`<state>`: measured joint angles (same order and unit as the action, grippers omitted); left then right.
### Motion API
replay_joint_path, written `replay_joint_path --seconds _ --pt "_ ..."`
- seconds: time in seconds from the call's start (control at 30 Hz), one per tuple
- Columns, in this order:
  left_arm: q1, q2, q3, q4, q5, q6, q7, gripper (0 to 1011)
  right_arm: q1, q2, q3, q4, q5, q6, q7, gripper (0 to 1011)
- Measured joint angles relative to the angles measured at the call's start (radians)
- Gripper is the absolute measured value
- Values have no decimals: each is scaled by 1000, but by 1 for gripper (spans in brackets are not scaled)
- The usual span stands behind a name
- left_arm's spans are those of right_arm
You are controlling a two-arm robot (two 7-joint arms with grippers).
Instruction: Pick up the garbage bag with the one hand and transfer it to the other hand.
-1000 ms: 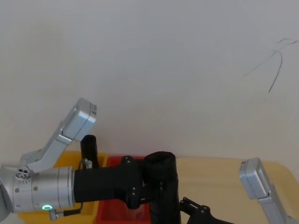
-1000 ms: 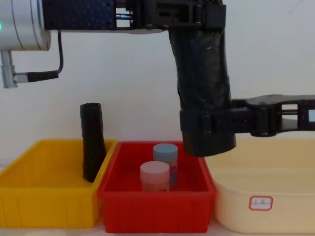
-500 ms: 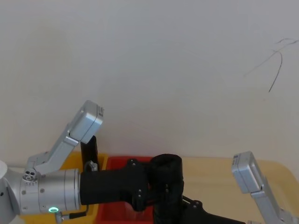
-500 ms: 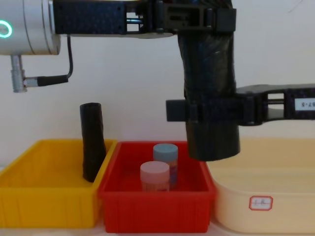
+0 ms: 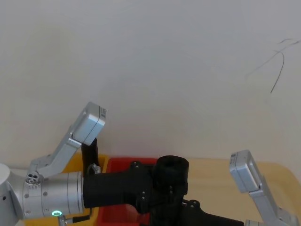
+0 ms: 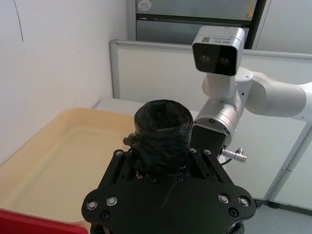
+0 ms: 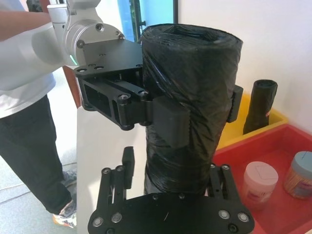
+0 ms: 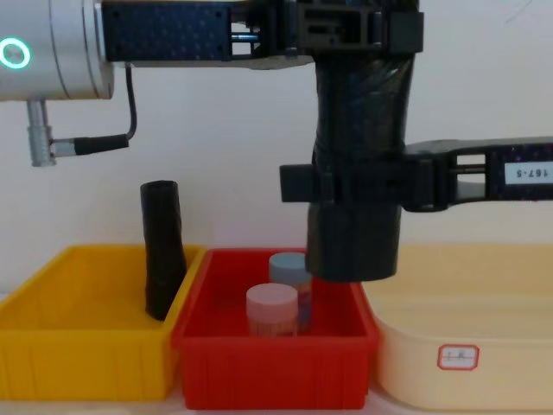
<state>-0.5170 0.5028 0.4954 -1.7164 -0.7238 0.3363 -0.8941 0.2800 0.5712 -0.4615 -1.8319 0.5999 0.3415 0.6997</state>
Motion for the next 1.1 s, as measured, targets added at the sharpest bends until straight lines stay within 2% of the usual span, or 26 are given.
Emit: replay_joint_path --seconds 0.23,0.33,0.5,0.63,0.83,0.87,0.93,0.97,1.1 --pt "1 -1 1 -1 -4 1 2 383 5 -1 -3 1 0 0 1 552" --pt "1 -1 1 -2 -5 1 4 383 6 -1 -4 1 1 0 1 517" --pt "2 -2 2 -2 -5 1 6 383 5 0 -4 1 3 -3 0 517" --pt "2 -2 2 -2 -5 2 7 471 0 1 -2 -1 6 -9 -8 517" --pt "2 -2 2 -2 -6 2 7 660 -10 6 8 -7 10 -17 -26 516" --pt "2 -2 2 -2 -6 2 8 660 -11 7 9 -7 10 -18 -29 516" --pt "2 -2 3 -2 -6 2 8 775 -15 12 14 -10 11 -21 -36 516" --pt "2 -2 3 -2 -6 2 8 775 -15 13 15 -11 11 -22 -38 516" --pt "4 1 3 -2 -6 2 12 899 -19 22 23 -15 11 -25 -48 516"
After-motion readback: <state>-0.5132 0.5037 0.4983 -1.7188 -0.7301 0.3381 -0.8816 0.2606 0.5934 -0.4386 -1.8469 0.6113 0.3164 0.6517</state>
